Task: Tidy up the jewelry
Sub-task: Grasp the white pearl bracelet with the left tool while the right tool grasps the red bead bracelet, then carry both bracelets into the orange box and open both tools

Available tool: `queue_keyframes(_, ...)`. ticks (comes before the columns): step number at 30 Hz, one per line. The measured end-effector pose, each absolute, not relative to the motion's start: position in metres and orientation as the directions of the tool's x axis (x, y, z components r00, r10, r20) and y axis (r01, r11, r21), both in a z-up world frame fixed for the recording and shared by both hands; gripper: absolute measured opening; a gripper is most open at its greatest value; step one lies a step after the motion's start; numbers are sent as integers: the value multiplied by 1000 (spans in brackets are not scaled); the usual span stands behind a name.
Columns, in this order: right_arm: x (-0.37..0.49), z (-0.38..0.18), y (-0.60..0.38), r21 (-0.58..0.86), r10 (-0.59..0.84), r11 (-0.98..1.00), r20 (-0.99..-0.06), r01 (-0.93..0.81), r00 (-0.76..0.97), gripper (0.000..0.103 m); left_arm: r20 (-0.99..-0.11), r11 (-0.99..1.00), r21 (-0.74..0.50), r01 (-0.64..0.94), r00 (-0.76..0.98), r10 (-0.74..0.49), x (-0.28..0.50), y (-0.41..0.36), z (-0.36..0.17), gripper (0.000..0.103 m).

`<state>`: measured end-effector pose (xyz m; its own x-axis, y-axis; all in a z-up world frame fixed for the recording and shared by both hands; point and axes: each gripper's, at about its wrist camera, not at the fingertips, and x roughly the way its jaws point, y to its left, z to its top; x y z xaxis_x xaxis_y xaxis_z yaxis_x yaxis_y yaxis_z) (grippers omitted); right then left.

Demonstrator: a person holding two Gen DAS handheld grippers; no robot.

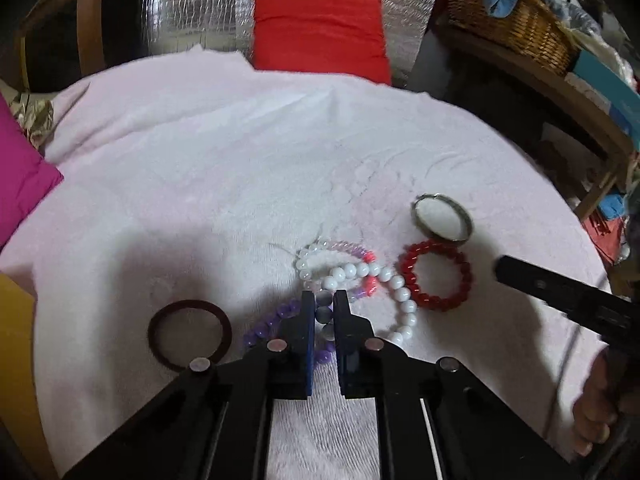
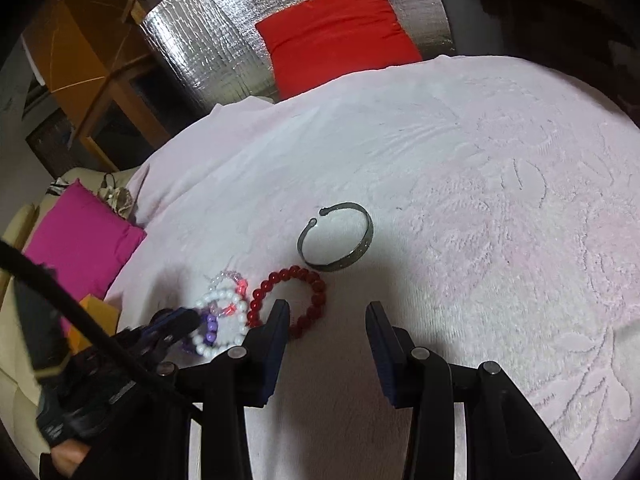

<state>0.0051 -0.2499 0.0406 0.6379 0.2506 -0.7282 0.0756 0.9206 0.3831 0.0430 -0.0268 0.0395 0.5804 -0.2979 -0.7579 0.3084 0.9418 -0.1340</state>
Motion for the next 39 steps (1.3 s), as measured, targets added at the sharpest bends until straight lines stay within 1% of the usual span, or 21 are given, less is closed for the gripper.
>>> queue_keyframes(5,11,39,-237,348,227,935,-735,68,638,43,-729,936,-130,327,608,-314,26,-18,57,9)
queue_keyframes(11,22,27,-224,279,171,957,-765,81,621,44,-729,934,-113,339,611,-310,10,-7,64,9)
queue_keyframes(13,24,26,-218,235,136,969,-761,74,634,39,-732,935,-110,336,609,-305,7,-3,64,9)
queue_keyframes(18,25,23,-195,58,18,998,-763,40,646,10,-744,944,-116,309,603,-289,4,9,63,9)
queue_keyframes(21,21,26,-189,16,-3,1000,-757,23,654,10,-743,945,-113,308,605,-286,3,12,63,9)
queue_keyframes(25,13,37,-190,11,0,1000,-731,12,683,10,-740,945,-113,307,609,-286,-1,15,66,9)
queue_keyframes(29,-1,54,-197,84,51,996,-696,10,716,10,-734,948,-113,298,617,-282,-6,23,68,9)
queue_keyframes(32,-10,64,-197,112,81,994,-669,-7,739,10,-732,952,-113,284,625,-273,-10,29,71,9)
queue_keyframes(39,-37,85,-180,186,191,978,-610,-95,769,10,-716,960,-141,241,645,-267,-19,41,78,9)
